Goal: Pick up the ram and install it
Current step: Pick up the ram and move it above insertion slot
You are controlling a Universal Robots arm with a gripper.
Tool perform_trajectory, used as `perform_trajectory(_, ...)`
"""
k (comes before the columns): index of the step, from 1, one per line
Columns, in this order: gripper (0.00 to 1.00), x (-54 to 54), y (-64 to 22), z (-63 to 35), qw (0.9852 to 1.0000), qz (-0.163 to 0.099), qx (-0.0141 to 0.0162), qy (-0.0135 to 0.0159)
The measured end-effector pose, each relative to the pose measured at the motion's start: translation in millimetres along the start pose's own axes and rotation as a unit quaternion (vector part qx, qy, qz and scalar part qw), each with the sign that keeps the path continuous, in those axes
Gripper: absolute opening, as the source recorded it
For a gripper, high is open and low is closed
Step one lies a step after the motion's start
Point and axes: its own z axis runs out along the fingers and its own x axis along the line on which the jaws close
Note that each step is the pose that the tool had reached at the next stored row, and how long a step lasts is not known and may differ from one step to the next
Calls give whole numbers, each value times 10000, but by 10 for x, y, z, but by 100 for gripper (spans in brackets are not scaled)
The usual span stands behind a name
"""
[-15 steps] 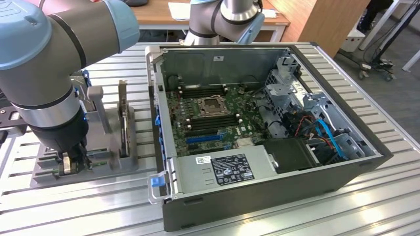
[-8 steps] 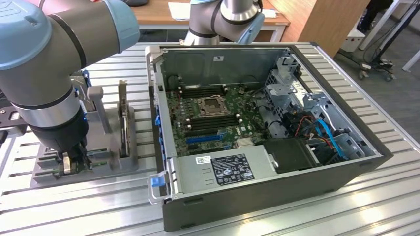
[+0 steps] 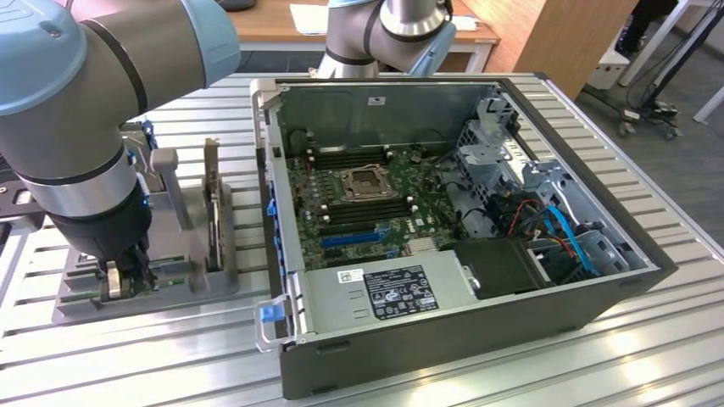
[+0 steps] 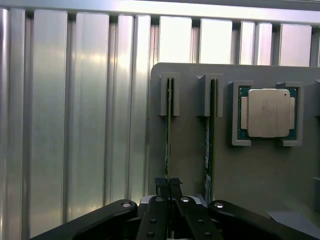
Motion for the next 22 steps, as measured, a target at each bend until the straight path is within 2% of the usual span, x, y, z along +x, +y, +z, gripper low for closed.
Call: perform_trajectory(22, 11, -3, 7, -218, 10000, 0, 0, 0)
